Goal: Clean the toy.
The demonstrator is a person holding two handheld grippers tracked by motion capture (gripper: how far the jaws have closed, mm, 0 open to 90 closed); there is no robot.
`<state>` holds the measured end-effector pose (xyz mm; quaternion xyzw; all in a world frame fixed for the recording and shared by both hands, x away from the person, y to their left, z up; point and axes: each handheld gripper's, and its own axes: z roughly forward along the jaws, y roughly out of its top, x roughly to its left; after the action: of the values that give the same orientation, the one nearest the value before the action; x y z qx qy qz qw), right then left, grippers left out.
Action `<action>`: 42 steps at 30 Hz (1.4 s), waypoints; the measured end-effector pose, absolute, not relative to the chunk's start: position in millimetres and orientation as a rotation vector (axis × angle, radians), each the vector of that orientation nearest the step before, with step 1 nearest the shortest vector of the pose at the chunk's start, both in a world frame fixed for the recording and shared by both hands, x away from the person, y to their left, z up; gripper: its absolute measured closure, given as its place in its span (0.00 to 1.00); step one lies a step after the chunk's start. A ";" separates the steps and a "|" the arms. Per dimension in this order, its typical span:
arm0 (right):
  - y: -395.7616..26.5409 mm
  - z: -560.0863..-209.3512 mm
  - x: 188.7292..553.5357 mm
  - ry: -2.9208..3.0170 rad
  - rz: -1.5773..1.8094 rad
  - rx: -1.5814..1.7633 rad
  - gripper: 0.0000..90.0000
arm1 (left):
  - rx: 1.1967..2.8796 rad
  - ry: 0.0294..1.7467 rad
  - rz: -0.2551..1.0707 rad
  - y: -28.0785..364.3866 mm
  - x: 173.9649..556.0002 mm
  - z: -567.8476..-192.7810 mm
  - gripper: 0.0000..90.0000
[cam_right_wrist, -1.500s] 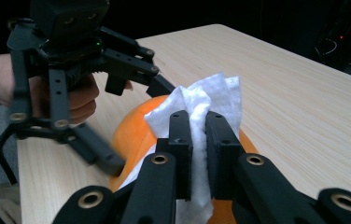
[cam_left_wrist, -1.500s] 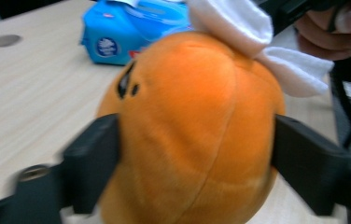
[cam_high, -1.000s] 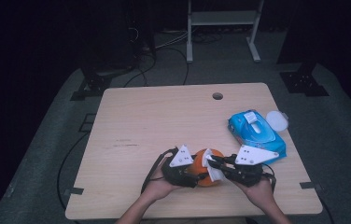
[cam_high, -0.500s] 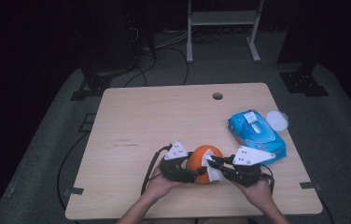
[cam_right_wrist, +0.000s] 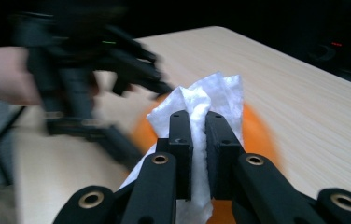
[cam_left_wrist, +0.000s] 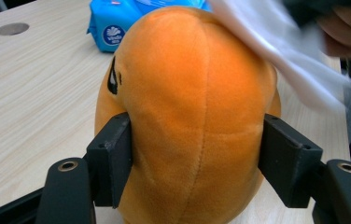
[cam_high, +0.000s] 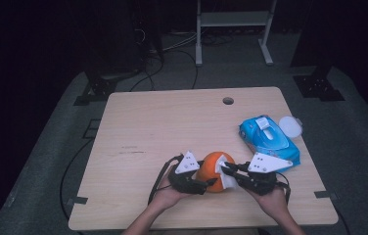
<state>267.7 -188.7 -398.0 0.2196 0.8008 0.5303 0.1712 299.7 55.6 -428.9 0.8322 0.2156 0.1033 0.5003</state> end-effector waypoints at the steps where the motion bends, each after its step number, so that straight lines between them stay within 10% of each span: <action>1: -184.7 -397.7 266.2 2.282 1.488 0.602 0.90 | 2.011 0.524 0.247 55.8 300.0 -429.1 0.37; 42: -185.8 -391.7 263.0 2.277 1.435 0.580 0.90 | 2.079 0.311 0.345 41.6 279.3 -437.2 0.29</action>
<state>263.0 -185.8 -391.7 0.2067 0.8116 0.5114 0.1928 279.3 41.6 -437.2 0.8538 0.1279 0.1416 0.4845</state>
